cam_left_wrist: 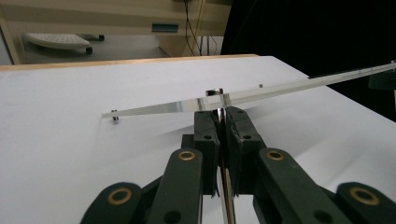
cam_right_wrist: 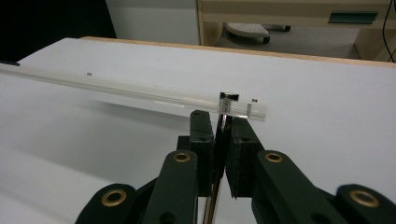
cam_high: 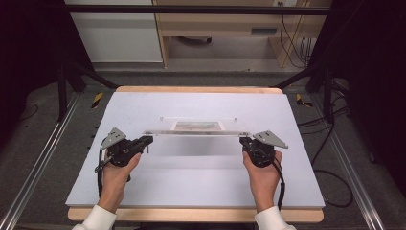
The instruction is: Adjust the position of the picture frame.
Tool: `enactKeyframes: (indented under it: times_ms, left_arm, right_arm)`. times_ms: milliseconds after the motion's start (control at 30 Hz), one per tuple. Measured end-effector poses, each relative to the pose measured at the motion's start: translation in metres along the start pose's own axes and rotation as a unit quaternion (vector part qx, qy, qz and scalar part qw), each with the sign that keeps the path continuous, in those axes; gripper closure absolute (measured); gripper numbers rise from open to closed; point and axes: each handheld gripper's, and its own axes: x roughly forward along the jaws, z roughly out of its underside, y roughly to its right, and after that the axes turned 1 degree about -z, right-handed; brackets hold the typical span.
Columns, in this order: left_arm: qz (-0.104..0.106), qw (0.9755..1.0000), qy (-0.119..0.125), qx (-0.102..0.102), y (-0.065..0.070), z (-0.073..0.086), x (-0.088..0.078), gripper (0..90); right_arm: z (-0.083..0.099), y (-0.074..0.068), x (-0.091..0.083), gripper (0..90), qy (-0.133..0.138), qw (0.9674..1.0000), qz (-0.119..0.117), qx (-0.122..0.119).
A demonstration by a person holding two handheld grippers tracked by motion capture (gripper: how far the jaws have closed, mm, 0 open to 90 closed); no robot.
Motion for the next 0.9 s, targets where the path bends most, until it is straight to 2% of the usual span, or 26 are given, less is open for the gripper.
enactKeyframes:
  times_ms: [233,400,533,600,900]
  left_arm:
    - [-0.005,0.9997,-0.023,0.000,0.001,0.007,-0.002,83.5]
    - [-0.012,0.9990,-0.043,-0.008,0.001,0.018,-0.004,84.2]
    - [-0.017,0.9987,-0.048,-0.006,0.002,0.024,-0.005,84.4]
    - [-0.022,0.9984,-0.052,0.002,0.003,0.025,-0.005,84.4]
    - [-0.026,0.9978,-0.060,0.007,0.004,0.030,-0.004,84.4]
  right_arm:
    - [0.010,-0.003,-0.002,82.8,-0.010,0.9999,-0.002,0.004]
    - [0.026,-0.007,-0.004,83.2,-0.018,0.9998,-0.005,0.009]
    - [0.033,-0.009,-0.005,83.6,-0.025,0.9996,-0.006,0.015]
    - [0.035,-0.009,-0.005,83.8,-0.026,0.9995,-0.006,0.016]
    - [0.041,-0.009,-0.005,84.1,-0.031,0.9993,-0.008,0.017]
